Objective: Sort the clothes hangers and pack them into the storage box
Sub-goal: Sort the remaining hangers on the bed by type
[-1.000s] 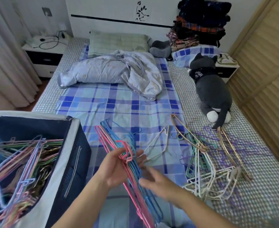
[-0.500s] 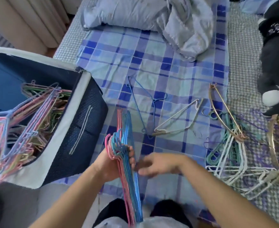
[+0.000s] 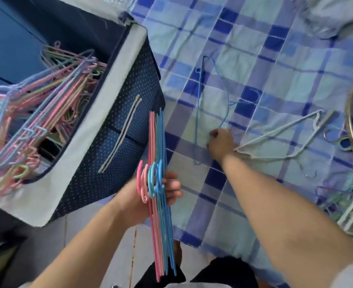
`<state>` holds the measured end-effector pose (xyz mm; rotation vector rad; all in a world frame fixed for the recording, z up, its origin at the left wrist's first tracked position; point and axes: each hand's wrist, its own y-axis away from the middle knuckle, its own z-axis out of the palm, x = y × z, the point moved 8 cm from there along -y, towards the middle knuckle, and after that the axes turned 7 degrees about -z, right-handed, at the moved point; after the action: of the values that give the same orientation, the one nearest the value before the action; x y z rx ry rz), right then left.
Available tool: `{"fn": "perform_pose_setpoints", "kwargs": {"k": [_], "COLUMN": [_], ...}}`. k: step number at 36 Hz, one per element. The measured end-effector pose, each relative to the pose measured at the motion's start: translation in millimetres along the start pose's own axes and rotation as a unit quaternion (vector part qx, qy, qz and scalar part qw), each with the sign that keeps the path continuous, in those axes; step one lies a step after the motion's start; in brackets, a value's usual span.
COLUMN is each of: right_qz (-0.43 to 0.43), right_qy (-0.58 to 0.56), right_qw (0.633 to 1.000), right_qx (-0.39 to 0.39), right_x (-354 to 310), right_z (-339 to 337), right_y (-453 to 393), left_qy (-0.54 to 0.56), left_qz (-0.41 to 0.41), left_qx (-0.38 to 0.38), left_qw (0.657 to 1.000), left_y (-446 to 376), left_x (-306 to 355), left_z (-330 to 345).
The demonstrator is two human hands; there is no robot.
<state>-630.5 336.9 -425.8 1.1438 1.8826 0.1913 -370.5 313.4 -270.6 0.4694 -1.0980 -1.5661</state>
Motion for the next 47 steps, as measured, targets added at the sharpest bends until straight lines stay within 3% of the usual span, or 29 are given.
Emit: {"fn": "perform_pose_setpoints", "kwargs": {"k": [4,8,10,12,16,20,25,28,31,34,38,40,42,45,47], "right_qz": [0.022,-0.068,-0.074,-0.068,-0.077,-0.102,-0.085,-0.08,-0.077,-0.111,-0.188,-0.217,-0.227,-0.291,-0.328], "right_qy": [-0.249,-0.287,-0.306,-0.324,-0.264,-0.106,-0.142,-0.232,-0.338,-0.315,-0.154,-0.122,-0.111,-0.016,0.089], "right_qw": [0.962,0.945,0.938,0.932,0.953,0.985,0.986,0.966,0.915,0.901,0.941,0.942,0.945,0.946,0.935], "right_qx": [0.113,0.14,0.145,0.146,0.129,0.096,0.02,-0.08,-0.206,-0.278,-0.234,-0.225,-0.208,-0.141,-0.098], "right_x": [-34.9,-80.6,-79.2,-72.5,-67.5,-65.2,-72.9,-80.7,-99.2,-125.9,-166.7,-195.5,-225.3,-277.7,-310.3], "right_z": [-37.4,-87.8,-108.2,-122.6,-140.7,-148.2,-180.0,-189.3,-188.3,-184.1,-187.6,-180.0,-164.6,-144.2,-123.8], "right_y": [53.1,142.4,190.1,232.6,299.4,320.7,347.7,361.5,372.2,373.7,359.7,351.8,338.1,312.2,290.4], "left_qy": [0.005,0.003,0.015,0.023,0.045,0.084,0.098,0.106,0.097,0.088,0.062,0.068,0.088,0.12,0.159], "left_qz": [-0.01,0.013,0.01,-0.001,-0.006,-0.027,-0.045,-0.036,0.003,0.038,0.108,0.159,0.238,0.344,0.356], "left_qx": [-0.028,-0.047,-0.035,-0.08,-0.103,-0.145,-0.188,-0.201,-0.218,-0.241,-0.273,-0.286,-0.243,-0.097,0.013], "left_qw": [1.0,0.999,0.999,0.996,0.994,0.985,0.976,0.973,0.971,0.966,0.954,0.942,0.936,0.926,0.921], "left_y": [6.9,14.4,18.1,19.8,34.9,43.5,64.8,75.9,101.0,128.7,160.1,181.3,206.0,235.2,244.4], "left_x": [12.3,31.7,39.9,43.5,48.5,41.9,32.7,33.9,42.6,59.7,95.5,122.6,151.4,182.8,185.2], "left_z": [17.4,47.2,57.8,78.8,130.9,181.3,227.9,240.8,259.1,270.6,264.4,245.8,210.1,142.3,93.0]}}
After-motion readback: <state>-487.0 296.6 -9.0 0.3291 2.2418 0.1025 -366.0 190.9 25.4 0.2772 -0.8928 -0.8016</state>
